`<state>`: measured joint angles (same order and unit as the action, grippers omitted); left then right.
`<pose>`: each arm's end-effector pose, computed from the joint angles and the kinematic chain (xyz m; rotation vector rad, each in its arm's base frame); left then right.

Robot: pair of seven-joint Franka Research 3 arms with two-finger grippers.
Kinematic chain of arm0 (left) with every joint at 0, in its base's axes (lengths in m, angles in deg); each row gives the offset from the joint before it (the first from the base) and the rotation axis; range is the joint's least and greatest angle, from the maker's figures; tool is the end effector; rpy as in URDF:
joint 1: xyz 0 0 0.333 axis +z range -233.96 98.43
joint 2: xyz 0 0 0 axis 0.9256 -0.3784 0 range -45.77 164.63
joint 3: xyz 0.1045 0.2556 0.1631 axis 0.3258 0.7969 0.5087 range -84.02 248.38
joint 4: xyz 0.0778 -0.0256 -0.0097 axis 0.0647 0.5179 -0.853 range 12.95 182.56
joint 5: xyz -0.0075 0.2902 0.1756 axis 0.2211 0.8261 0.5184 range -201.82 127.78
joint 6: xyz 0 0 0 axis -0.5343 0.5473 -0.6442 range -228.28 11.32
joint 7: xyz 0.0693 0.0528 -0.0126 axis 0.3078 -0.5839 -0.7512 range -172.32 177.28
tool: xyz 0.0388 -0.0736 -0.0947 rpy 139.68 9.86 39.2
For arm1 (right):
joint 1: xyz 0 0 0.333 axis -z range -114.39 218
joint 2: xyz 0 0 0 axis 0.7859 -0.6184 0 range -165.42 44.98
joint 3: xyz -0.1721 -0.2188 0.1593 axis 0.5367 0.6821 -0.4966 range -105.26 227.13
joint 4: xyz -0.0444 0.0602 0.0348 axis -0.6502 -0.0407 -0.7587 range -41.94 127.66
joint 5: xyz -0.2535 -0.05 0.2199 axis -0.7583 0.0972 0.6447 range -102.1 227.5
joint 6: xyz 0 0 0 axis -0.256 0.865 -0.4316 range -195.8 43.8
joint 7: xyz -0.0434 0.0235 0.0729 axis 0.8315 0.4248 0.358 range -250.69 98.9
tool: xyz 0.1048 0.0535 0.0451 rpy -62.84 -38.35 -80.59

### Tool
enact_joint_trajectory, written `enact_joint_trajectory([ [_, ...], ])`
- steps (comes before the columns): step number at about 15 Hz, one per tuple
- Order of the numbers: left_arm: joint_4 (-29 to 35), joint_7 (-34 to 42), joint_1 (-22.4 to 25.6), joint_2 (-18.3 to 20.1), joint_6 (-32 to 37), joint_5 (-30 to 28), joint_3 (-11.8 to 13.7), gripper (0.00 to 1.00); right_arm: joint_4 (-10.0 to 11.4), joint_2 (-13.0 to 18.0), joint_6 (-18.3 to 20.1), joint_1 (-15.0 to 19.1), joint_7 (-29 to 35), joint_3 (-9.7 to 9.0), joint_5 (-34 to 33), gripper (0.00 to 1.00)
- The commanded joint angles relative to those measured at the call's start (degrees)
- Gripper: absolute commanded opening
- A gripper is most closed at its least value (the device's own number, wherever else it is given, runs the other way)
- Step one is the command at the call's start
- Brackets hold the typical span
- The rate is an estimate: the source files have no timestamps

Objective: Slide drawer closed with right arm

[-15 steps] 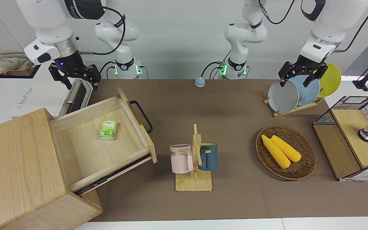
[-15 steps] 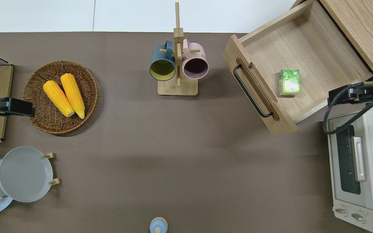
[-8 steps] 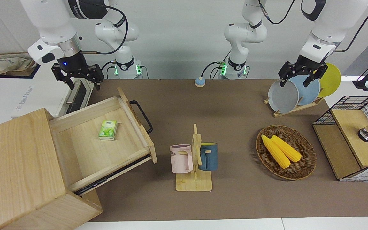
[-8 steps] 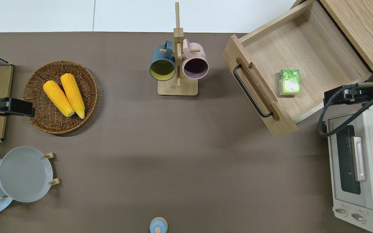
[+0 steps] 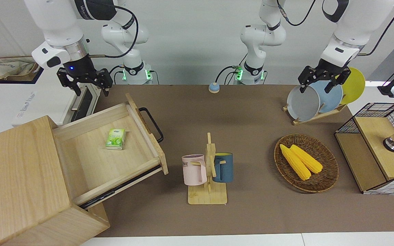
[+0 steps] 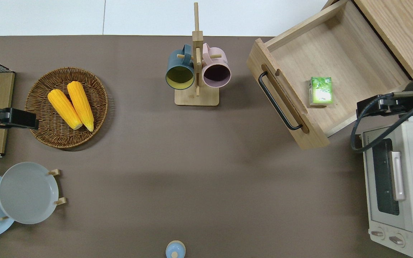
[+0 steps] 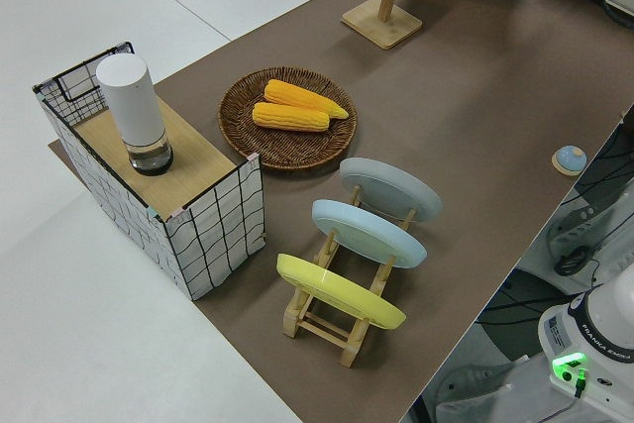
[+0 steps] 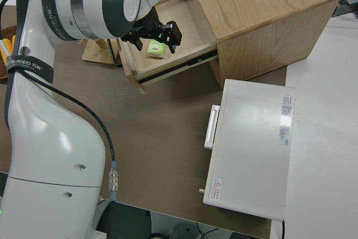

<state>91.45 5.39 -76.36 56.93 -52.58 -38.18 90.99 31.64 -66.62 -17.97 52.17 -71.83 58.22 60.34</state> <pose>0.5129 -0.0026 0.6220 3.1274 -0.0751 0.0397 0.5300 0.0146 0.6186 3.1058 -0.0505 0.0111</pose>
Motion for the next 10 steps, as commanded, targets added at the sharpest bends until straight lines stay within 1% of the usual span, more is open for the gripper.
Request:
enact_joint_trajectory([
  [1,-1.2,0.4,-1.0,-0.8,0.0,0.7,0.9,1.0,-1.1,-0.5,0.7,0.2,-1.9,-0.28,0.1,0.979],
  [2,-1.2,0.4,-1.0,-0.8,0.0,0.7,0.9,1.0,-1.1,-0.5,0.8,0.2,-1.8,-0.28,0.1,0.963],
  [5,-1.2,0.4,-1.0,-0.8,0.0,0.7,0.9,1.0,-1.1,-0.5,1.1,0.2,-2.8,-0.28,0.2,0.332],
  [6,-1.2,0.4,-1.0,-0.8,0.0,0.7,0.9,1.0,-1.1,-0.5,1.1,0.3,-3.8,-0.28,0.2,0.163],
  [7,-1.2,0.4,-1.0,-0.8,0.0,0.7,0.9,1.0,-1.1,-0.4,1.2,0.5,-4.5,-0.28,0.2,0.026],
  [8,-1.2,0.4,-1.0,-0.8,0.0,0.7,0.9,1.0,-1.1,-0.3,1.3,0.8,-4.9,-0.28,0.3,0.001],
  [10,-1.2,0.4,-1.0,-0.8,0.0,0.7,0.9,1.0,-1.1,-0.4,2.0,1.1,-5.0,-0.28,0.7,0.0],
])
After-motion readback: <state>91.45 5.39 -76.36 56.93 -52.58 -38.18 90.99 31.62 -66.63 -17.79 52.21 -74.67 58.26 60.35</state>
